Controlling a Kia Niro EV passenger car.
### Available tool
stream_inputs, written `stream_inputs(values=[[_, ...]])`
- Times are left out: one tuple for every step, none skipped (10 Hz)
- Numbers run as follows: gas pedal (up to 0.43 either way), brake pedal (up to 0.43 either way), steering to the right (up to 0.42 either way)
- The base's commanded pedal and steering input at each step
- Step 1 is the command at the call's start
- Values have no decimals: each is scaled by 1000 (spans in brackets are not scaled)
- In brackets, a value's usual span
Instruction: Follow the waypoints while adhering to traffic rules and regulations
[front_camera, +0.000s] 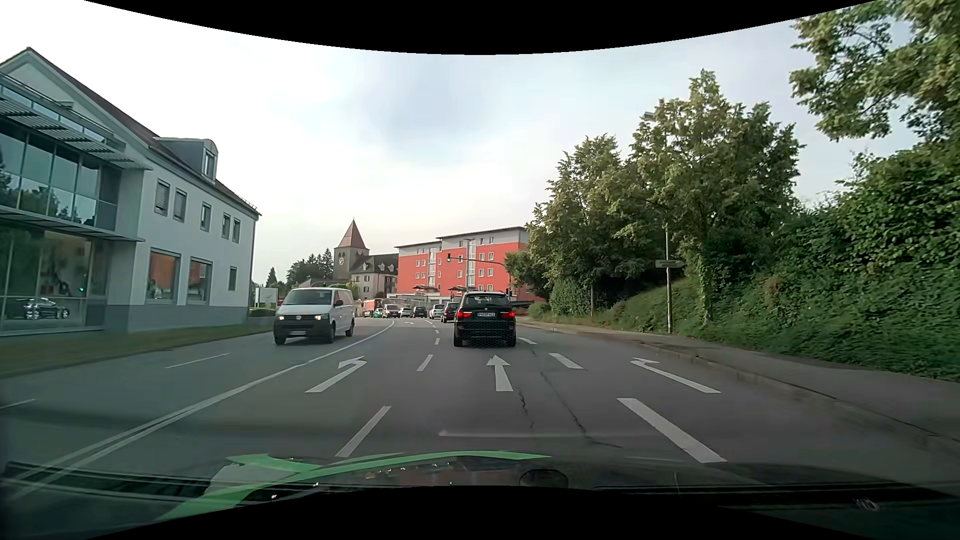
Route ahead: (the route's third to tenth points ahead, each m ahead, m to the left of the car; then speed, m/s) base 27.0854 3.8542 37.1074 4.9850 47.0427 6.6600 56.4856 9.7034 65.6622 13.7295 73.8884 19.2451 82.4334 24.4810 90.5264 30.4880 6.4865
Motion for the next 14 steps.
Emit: stream_inputs(values=[[248,0,-18],[248,0,-19],[240,0,-19],[240,0,-20],[248,0,-23],[260,0,-24],[280,0,-24],[287,0,-25],[287,0,-25],[287,0,-26],[287,0,-26],[268,0,-28],[228,0,-29],[220,0,-30]])
